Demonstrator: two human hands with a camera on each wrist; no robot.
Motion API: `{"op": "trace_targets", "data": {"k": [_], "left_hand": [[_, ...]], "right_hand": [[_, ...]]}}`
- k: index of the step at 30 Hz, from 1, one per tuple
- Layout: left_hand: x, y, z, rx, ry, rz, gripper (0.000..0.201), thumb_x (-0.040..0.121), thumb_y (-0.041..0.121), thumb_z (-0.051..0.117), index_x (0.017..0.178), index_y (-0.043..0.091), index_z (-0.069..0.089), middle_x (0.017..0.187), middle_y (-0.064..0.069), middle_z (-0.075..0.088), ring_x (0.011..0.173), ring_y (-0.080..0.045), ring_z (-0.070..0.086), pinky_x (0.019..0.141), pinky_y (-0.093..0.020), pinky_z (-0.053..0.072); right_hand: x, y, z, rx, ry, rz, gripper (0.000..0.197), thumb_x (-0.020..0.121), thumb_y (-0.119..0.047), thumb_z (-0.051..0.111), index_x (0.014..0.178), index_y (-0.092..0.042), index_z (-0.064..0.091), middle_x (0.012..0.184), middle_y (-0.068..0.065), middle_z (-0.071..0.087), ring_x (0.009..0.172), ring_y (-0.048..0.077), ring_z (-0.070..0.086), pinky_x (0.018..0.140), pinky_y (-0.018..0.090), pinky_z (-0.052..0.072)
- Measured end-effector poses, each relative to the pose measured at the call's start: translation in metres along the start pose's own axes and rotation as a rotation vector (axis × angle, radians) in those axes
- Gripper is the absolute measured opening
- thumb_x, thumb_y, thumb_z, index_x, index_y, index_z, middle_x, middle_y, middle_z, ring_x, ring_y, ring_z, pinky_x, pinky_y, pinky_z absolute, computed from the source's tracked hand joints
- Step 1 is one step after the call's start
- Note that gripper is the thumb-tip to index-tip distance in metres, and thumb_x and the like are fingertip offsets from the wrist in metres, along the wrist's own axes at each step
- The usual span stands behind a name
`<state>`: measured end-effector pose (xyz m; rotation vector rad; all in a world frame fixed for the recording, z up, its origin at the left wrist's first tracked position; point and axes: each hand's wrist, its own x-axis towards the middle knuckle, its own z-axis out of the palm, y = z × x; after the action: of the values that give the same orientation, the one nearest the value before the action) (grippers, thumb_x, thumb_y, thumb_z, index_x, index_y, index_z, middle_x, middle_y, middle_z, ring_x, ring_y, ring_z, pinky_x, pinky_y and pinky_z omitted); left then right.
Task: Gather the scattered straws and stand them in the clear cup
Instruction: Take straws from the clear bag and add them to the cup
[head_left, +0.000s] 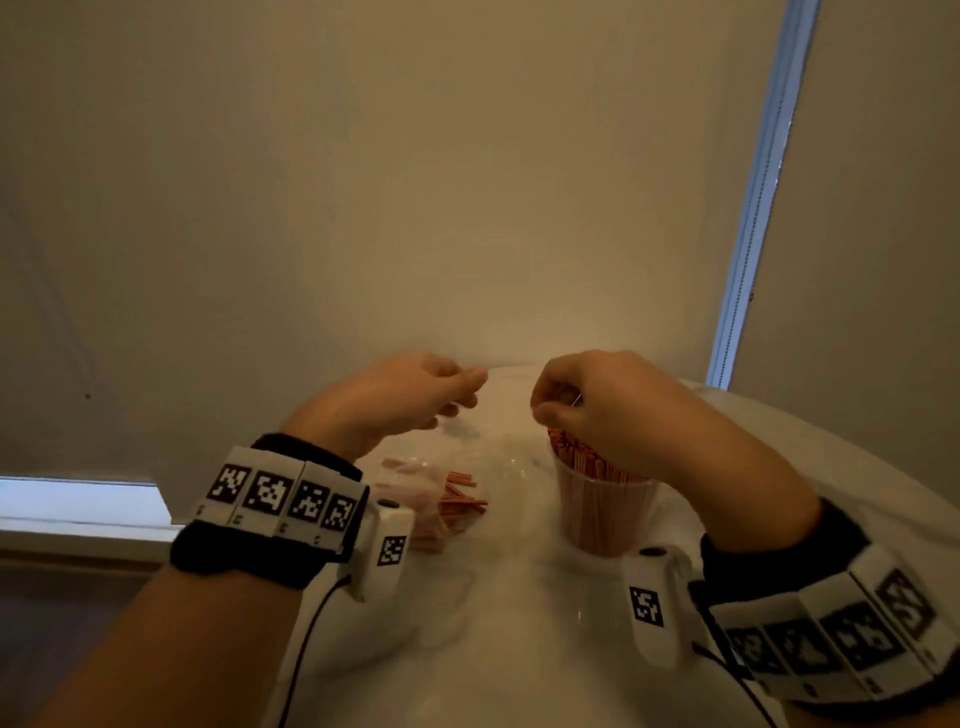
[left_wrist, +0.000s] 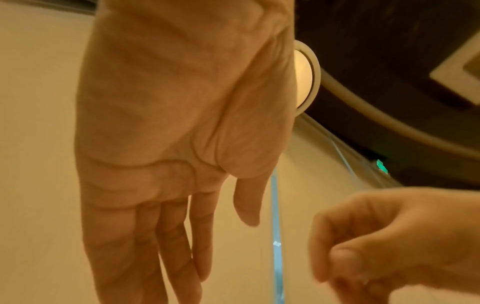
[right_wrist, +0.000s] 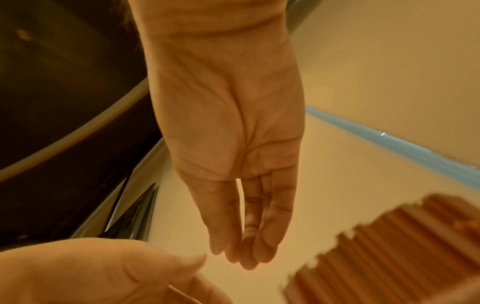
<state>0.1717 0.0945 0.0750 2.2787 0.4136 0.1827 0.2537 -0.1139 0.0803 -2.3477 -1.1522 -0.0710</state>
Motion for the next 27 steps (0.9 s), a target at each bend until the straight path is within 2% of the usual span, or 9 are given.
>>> {"op": "trace_targets", "data": {"k": [4, 6, 9, 11, 13, 15, 21, 25, 27], "left_hand": [[-0.004, -0.048, -0.026, 0.479, -0.047, -0.173, 0.030, 0.091, 0.049, 0.072, 0.104, 0.022, 0.071, 0.103, 0.004, 0.071, 0.093, -0.013, 0.063, 0.084, -0.034, 0.051], [-0.005, -0.071, -0.030, 0.627, -0.104, -0.299, 0.038, 0.089, 0.048, 0.075, 0.108, 0.016, 0.070, 0.107, 0.000, 0.071, 0.096, -0.019, 0.066, 0.087, -0.035, 0.055], [-0.006, -0.094, -0.022, 0.698, -0.218, -0.385, 0.052, 0.088, 0.048, 0.077, 0.118, 0.007, 0.069, 0.114, -0.009, 0.072, 0.103, -0.026, 0.070, 0.091, -0.040, 0.060], [-0.006, -0.103, -0.013, 0.795, -0.283, -0.360, 0.058, 0.083, 0.056, 0.079, 0.115, 0.009, 0.071, 0.110, -0.006, 0.072, 0.100, -0.025, 0.070, 0.085, -0.035, 0.059], [-0.004, -0.106, -0.006, 0.886, -0.300, -0.308, 0.056, 0.080, 0.060, 0.079, 0.106, 0.011, 0.069, 0.095, -0.001, 0.068, 0.086, -0.024, 0.064, 0.076, -0.031, 0.051], [-0.002, -0.106, -0.004, 0.935, -0.306, -0.272, 0.051, 0.080, 0.058, 0.079, 0.104, 0.014, 0.069, 0.089, -0.002, 0.065, 0.082, -0.024, 0.062, 0.074, -0.029, 0.046], [0.004, -0.122, -0.002, 0.955, -0.279, -0.234, 0.072, 0.080, 0.062, 0.077, 0.130, 0.012, 0.065, 0.129, -0.008, 0.069, 0.115, -0.031, 0.065, 0.094, -0.037, 0.050], [0.013, -0.124, -0.007, 0.926, -0.314, -0.285, 0.055, 0.076, 0.062, 0.081, 0.095, 0.012, 0.070, 0.099, -0.007, 0.071, 0.092, -0.030, 0.067, 0.088, -0.039, 0.056], [0.015, -0.126, -0.007, 0.922, -0.313, -0.284, 0.058, 0.074, 0.063, 0.082, 0.096, 0.011, 0.069, 0.102, -0.007, 0.072, 0.089, -0.029, 0.065, 0.088, -0.039, 0.055]], "right_hand": [[-0.004, -0.034, 0.037, -0.131, -0.296, -0.021, 0.026, 0.100, -0.011, 0.048, 0.110, -0.020, 0.070, 0.109, 0.001, 0.069, 0.094, 0.019, 0.066, 0.086, 0.036, 0.055], [0.003, -0.044, 0.057, -0.306, -0.486, -0.062, 0.031, 0.099, -0.001, 0.044, 0.119, -0.006, 0.067, 0.119, 0.011, 0.067, 0.105, 0.029, 0.064, 0.093, 0.041, 0.053], [0.022, -0.051, 0.085, -0.493, -0.633, -0.083, 0.018, 0.098, 0.002, 0.043, 0.088, 0.003, 0.058, 0.089, 0.012, 0.057, 0.081, 0.031, 0.057, 0.079, 0.037, 0.047], [0.035, -0.056, 0.100, -0.576, -0.669, -0.057, 0.020, 0.098, 0.001, 0.044, 0.082, -0.001, 0.056, 0.080, 0.009, 0.046, 0.070, 0.026, 0.047, 0.074, 0.034, 0.039], [0.049, -0.057, 0.113, -0.596, -0.669, -0.056, 0.018, 0.098, -0.004, 0.050, 0.107, 0.002, 0.065, 0.091, 0.012, 0.052, 0.080, 0.027, 0.049, 0.075, 0.033, 0.040], [0.062, -0.057, 0.124, -0.569, -0.633, -0.055, 0.022, 0.095, -0.008, 0.057, 0.113, 0.003, 0.065, 0.097, 0.014, 0.059, 0.083, 0.028, 0.052, 0.073, 0.033, 0.042], [0.077, -0.049, 0.148, -0.515, -0.566, 0.029, 0.015, 0.090, -0.010, 0.060, 0.101, -0.003, 0.069, 0.089, 0.011, 0.062, 0.077, 0.027, 0.056, 0.068, 0.033, 0.046], [0.079, -0.049, 0.151, -0.539, -0.590, 0.022, 0.019, 0.088, -0.007, 0.058, 0.103, -0.002, 0.069, 0.092, 0.014, 0.061, 0.080, 0.028, 0.056, 0.071, 0.035, 0.049], [0.079, -0.050, 0.150, -0.548, -0.581, 0.001, 0.015, 0.089, -0.005, 0.056, 0.099, -0.003, 0.067, 0.091, 0.014, 0.061, 0.078, 0.028, 0.054, 0.069, 0.033, 0.046]]}}
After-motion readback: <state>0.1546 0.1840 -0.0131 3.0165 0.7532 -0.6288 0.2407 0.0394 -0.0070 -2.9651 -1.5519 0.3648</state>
